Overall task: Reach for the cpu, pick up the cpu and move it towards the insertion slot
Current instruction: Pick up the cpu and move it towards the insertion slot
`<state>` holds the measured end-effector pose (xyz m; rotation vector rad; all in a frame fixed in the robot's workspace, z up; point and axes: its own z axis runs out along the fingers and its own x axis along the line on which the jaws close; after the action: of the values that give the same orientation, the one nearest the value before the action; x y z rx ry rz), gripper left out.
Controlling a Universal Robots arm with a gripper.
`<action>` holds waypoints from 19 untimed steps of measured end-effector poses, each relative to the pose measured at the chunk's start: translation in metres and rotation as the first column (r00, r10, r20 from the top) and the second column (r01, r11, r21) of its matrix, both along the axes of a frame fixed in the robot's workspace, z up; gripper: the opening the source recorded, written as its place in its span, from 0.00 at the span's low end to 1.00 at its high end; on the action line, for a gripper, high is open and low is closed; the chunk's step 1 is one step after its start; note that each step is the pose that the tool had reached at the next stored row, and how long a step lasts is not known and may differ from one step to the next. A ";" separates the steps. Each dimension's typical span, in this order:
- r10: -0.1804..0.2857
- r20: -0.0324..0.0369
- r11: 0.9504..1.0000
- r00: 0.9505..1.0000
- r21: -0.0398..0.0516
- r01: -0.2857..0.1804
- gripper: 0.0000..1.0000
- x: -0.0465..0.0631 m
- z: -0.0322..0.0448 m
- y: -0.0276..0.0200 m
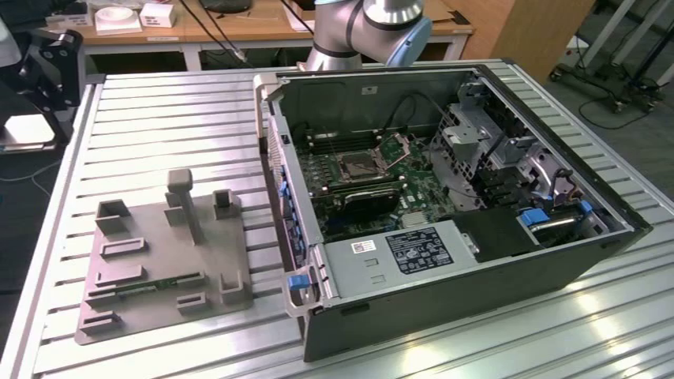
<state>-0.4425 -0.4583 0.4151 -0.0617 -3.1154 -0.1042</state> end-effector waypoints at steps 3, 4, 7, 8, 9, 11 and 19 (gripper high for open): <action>0.000 0.000 1.000 1.000 0.000 0.000 0.54 0.000 0.0021 0.0000; 0.000 0.000 1.000 1.000 0.000 0.000 0.54 0.000 0.0027 0.0000; 0.000 0.000 1.000 1.000 0.000 0.000 0.54 0.000 0.0045 0.0000; 0.000 0.000 1.000 1.000 0.000 0.000 0.54 0.000 0.0049 0.0000; 0.000 0.000 1.000 1.000 0.000 0.000 0.54 0.000 0.0049 0.0000; 0.000 0.000 1.000 1.000 0.000 0.000 0.54 0.000 0.0055 0.0000; 0.000 0.000 1.000 1.000 0.000 0.000 0.54 0.002 0.0055 0.0000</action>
<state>-0.4401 -0.4583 0.4206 -0.0616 -3.1153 -0.1041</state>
